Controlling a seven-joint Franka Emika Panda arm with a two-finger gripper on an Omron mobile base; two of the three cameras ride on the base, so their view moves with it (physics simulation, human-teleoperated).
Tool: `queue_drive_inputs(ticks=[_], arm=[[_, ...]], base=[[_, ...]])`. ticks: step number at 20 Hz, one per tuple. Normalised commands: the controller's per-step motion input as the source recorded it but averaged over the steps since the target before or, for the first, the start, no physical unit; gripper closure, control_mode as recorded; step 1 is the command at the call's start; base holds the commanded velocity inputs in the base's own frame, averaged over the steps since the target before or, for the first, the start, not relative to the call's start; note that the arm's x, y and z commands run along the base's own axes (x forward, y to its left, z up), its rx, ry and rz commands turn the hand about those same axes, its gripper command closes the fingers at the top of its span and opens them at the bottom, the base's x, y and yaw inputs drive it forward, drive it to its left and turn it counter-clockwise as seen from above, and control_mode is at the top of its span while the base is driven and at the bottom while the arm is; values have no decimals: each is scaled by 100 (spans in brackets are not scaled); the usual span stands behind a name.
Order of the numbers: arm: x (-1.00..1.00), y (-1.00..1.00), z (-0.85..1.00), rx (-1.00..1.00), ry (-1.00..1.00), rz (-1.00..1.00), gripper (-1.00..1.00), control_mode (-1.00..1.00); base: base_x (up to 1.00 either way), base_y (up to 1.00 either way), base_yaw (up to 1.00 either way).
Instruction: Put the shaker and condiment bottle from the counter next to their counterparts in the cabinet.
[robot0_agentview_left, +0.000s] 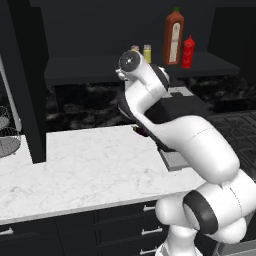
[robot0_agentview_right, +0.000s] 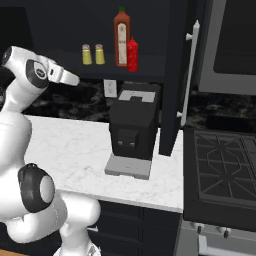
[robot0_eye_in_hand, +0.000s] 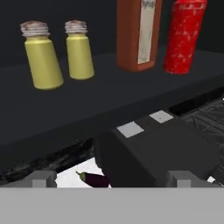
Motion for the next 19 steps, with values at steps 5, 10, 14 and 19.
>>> queue_drive_inputs(ticks=[5,10,14,19], arm=[[-100,0,-40,2,-19,0,-100,-100],[-100,0,-50,0,-24,0,-100,-100],[-100,0,-54,0,-27,0,-100,-100],[-100,1,-57,0,-22,1,-100,-100]], base=[[0,0,0],[0,0,0],[0,0,0],[0,0,0]])
